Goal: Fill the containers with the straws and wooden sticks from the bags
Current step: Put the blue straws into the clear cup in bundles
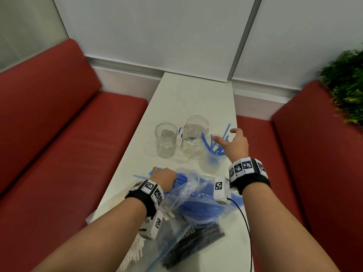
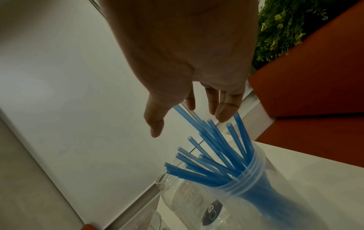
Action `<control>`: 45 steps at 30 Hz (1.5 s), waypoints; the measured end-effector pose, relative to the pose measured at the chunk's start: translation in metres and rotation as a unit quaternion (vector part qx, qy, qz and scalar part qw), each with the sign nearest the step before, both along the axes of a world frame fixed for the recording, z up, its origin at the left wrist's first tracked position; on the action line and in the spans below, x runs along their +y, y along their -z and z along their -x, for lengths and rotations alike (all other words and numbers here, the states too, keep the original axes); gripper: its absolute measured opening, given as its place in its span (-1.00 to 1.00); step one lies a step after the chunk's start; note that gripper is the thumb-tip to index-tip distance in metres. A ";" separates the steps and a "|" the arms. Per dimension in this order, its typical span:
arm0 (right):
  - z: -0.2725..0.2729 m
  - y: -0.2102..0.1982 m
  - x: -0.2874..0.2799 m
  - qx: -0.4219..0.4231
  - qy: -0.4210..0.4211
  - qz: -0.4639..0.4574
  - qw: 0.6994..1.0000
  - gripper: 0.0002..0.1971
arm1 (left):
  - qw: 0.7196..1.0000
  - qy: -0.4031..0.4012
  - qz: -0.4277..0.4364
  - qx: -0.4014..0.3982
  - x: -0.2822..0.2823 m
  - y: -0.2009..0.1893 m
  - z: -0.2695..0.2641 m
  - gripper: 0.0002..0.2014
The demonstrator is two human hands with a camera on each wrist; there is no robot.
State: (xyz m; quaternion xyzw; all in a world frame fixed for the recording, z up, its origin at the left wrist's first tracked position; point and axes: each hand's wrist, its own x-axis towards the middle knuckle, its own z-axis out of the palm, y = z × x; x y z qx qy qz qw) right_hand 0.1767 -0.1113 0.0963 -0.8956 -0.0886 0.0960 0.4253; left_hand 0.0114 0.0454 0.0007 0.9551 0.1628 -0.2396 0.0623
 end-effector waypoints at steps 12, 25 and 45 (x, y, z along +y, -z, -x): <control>0.032 -0.005 -0.024 -0.083 0.058 -0.082 0.991 -0.48 | 0.999 0.044 -0.009 -0.004 -0.026 0.008 0.012 -0.73; 0.118 0.057 0.009 0.028 -0.341 0.120 0.932 -0.53 | 0.994 0.045 -0.075 0.058 -0.023 -0.021 0.016 -0.73; 0.144 0.079 0.034 0.003 -0.335 0.143 0.931 -0.95 | 0.984 -0.028 -0.085 -0.157 0.011 -0.172 0.026 -0.54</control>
